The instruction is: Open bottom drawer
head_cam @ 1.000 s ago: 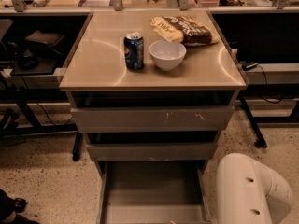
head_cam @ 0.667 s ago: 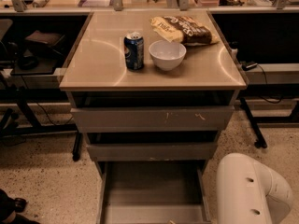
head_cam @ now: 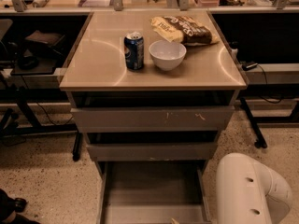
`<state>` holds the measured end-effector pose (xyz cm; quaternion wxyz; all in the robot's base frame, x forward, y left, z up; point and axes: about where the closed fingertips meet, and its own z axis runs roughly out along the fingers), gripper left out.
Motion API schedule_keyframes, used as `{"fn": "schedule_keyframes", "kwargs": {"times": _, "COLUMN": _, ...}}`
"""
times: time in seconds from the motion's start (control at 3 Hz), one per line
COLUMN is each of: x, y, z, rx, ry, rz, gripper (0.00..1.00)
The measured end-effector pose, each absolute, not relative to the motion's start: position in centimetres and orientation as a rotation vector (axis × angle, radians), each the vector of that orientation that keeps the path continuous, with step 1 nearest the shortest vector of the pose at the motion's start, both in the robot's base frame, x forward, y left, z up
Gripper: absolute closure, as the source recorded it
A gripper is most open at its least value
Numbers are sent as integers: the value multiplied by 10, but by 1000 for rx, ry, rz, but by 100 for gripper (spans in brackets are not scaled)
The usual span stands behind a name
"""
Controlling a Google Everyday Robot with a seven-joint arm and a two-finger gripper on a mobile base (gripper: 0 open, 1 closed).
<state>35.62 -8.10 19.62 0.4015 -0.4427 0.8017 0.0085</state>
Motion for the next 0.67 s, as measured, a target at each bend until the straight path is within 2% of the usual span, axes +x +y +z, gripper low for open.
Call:
{"fn": "schedule_keyframes", "kwargs": {"times": 0.33, "x": 356, "y": -81, "z": 196, "rx": -1119, "ry": 2027, "rz": 22, "gripper": 0}}
{"fn": "schedule_keyframes", "kwargs": {"times": 0.67, "x": 356, "y": -81, "z": 196, "rx": -1119, "ry": 2027, "rz": 22, "gripper": 0}}
